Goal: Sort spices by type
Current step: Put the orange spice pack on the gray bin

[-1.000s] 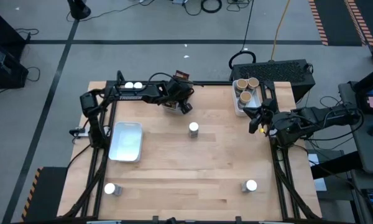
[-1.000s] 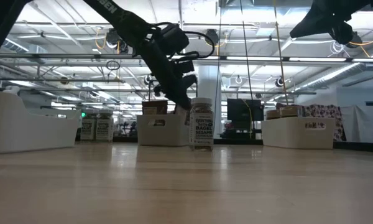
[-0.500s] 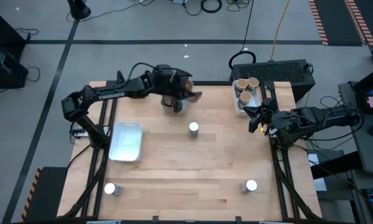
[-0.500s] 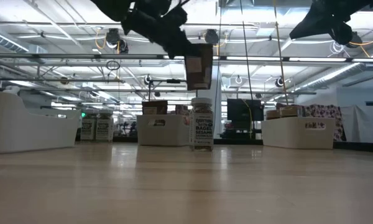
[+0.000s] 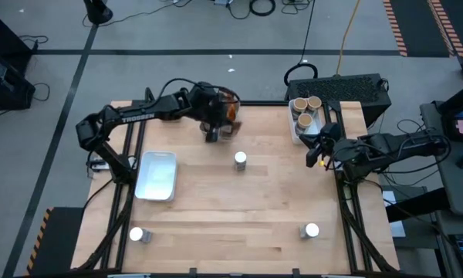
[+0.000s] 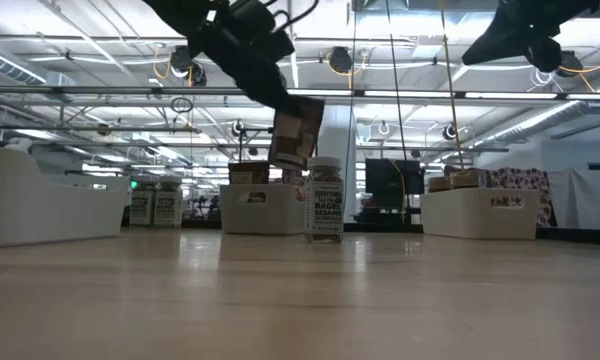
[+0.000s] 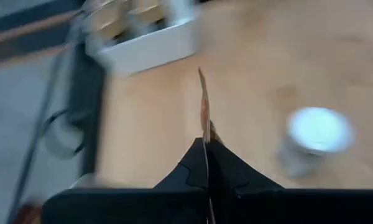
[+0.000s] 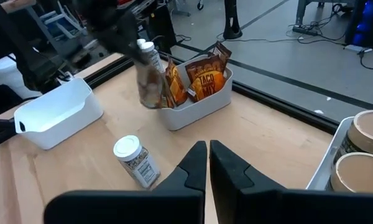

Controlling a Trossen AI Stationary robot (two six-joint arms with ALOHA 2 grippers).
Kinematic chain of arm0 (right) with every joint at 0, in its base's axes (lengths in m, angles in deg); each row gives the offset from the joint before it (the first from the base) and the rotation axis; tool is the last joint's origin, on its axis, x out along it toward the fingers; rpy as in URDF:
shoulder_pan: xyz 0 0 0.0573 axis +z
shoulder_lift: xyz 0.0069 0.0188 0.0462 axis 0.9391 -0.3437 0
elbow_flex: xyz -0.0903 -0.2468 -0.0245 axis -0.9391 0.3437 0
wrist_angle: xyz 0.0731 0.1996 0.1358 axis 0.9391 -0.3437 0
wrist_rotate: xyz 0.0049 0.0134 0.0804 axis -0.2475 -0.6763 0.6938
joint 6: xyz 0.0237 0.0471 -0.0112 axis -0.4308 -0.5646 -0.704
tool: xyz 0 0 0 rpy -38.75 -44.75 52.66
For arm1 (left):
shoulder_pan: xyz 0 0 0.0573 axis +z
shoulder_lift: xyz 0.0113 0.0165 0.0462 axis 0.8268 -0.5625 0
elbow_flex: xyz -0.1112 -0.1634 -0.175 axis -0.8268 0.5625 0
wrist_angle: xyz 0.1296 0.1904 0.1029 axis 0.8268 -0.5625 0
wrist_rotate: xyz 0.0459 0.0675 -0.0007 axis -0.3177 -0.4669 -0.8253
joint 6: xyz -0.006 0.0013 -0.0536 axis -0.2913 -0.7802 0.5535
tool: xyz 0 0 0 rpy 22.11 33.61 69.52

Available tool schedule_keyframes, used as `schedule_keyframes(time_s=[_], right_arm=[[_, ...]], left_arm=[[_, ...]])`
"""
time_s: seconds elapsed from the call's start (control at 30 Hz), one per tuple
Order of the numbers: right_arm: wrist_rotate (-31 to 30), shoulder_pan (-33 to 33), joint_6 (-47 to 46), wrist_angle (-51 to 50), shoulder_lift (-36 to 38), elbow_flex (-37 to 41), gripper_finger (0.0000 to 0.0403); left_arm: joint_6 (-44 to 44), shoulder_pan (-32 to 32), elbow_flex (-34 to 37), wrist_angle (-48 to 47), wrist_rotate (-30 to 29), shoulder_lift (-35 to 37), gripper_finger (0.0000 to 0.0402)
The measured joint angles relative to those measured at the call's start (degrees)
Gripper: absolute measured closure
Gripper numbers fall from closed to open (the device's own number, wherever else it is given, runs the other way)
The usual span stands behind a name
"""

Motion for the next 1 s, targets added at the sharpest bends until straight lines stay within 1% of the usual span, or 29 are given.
schedule_keyframes(time_s=[0.07,0.13,0.23,0.33,0.4,0.53,0.6,0.67,0.8,1.0], right_arm=[[0.0,0.0,0.0,0.6,-0.4,0.0,0.0403],[0.1,0.0,0.0,1.1,-0.9,0.0,0.0403],[0.1,0.0,0.0,1.4,-1.5,0.0,0.0403],[0.1,0.0,0.0,1.4,-2.2,0.0,0.0403],[0.2,0.0,0.0,1.4,-2.7,0.0,0.0403],[0.2,0.0,0.0,1.5,-3.6,0.0,0.0403],[0.8,0.0,0.3,1.9,-4.2,0.0,0.0403],[1.5,0.0,1.1,3.1,-4.9,0.0,0.0403],[3.1,0.0,4.0,7.2,-7.3,0.0,0.0403],[2.9,0.0,10.9,15.7,-12.3,0.0,0.0402]], left_arm=[[4.8,0.0,0.0,1.7,-6.1,-0.3,0.0401],[9.4,0.1,0.0,1.8,-9.6,-0.3,0.0401],[11.3,0.0,0.0,1.9,-11.3,-0.3,0.0401],[12.5,0.0,0.0,2.1,-11.2,-0.3,0.0401],[11.7,-0.3,0.0,2.5,-8.5,-0.3,0.0401],[7.6,-1.9,0.0,5.4,2.2,-0.3,0.0401],[7.3,-3.0,0.0,7.4,6.3,-0.3,0.0401],[7.5,-4.1,0.0,9.4,9.2,-0.3,0.0401],[7.9,-6.6,0.0,13.0,10.4,-0.3,0.0401],[8.9,-9.0,0.0,15.9,10.4,-0.3,0.0401]])
